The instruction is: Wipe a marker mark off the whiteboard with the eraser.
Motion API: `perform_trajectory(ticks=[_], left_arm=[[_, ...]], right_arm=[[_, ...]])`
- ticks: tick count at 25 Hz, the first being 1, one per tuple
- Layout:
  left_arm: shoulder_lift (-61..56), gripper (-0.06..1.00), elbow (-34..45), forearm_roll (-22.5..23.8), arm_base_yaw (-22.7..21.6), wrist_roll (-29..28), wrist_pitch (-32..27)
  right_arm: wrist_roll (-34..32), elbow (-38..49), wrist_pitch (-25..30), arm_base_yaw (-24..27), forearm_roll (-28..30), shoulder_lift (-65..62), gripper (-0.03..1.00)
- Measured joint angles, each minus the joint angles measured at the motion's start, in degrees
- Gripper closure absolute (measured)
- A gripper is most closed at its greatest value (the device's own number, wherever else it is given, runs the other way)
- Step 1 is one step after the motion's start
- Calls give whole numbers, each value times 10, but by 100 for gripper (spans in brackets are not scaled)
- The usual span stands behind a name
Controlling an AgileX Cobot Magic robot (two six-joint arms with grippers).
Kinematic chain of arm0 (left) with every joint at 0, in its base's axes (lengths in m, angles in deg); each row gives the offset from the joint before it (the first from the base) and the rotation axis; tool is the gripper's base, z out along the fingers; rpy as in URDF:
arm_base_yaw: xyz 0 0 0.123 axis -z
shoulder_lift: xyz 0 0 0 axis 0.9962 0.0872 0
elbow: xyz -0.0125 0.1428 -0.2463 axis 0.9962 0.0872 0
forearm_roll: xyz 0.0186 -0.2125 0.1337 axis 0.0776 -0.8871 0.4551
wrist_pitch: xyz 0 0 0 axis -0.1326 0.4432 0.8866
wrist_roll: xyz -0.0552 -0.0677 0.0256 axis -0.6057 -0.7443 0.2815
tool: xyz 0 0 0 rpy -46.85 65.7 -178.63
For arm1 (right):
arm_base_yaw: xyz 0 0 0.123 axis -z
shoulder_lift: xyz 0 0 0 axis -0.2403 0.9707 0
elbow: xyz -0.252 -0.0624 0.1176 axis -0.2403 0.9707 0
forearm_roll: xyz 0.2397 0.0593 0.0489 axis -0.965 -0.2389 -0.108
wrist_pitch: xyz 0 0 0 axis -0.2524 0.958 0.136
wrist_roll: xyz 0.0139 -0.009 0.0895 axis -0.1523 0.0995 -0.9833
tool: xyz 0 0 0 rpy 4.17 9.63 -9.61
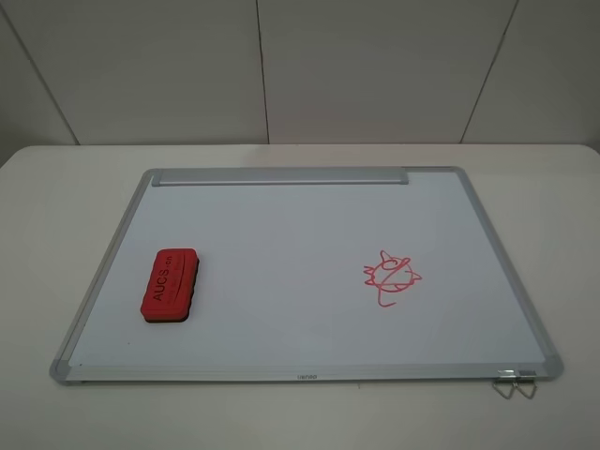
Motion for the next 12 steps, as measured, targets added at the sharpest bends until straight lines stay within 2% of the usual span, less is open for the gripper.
perform_trajectory(ticks=[12], left_arm=[[0, 17, 0, 2, 0, -5, 0]], right_arm=[[0, 0, 0, 0, 0, 0, 26]])
